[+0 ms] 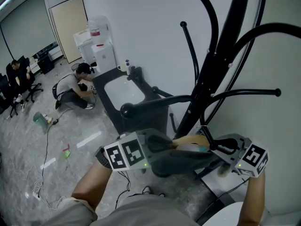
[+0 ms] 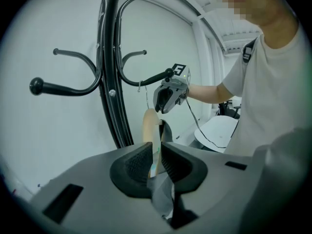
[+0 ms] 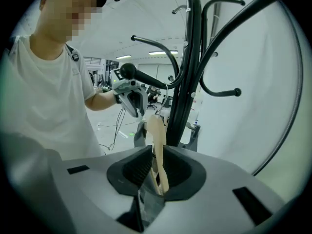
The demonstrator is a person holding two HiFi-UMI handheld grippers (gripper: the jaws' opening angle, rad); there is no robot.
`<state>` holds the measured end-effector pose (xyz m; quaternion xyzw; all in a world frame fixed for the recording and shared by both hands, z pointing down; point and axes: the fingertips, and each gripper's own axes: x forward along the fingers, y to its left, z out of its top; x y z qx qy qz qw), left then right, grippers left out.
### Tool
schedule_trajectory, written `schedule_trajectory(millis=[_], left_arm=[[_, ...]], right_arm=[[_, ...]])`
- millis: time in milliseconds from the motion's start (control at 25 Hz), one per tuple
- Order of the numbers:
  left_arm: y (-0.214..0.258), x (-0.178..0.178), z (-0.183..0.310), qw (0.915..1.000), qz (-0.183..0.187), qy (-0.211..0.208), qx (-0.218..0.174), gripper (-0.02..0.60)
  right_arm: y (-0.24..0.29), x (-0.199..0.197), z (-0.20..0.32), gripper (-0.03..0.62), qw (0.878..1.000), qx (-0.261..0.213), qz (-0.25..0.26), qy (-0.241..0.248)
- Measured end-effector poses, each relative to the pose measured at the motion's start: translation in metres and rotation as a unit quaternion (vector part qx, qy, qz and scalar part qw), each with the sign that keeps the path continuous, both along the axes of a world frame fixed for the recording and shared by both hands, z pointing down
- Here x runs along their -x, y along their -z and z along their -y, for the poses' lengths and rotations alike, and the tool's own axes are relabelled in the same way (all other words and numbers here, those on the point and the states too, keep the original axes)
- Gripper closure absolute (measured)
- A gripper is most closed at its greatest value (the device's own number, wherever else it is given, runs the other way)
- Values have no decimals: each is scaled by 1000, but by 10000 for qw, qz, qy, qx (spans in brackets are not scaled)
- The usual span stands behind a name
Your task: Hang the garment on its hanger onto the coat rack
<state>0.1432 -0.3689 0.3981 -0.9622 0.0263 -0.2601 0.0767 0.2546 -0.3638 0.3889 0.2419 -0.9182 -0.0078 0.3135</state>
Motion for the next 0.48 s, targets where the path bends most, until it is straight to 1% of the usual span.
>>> schedule_trajectory(millis=[80, 240, 360, 480], left_arm=[[4, -7, -10, 9999, -134, -28, 83, 526], [6, -18, -28, 9990, -352, -7, 293, 546], [4, -28, -46, 9978, -478, -50, 451, 555], [1, -37, -58, 9964, -583, -112, 606, 563]], right_arm=[[3, -1, -7, 525, 9996, -68, 154, -233], [6, 6, -29, 557, 9969, -92, 489, -613], [7, 15, -47, 577, 9937, 7, 851, -734], [5, 20, -56, 579, 9905, 61, 1102, -819]])
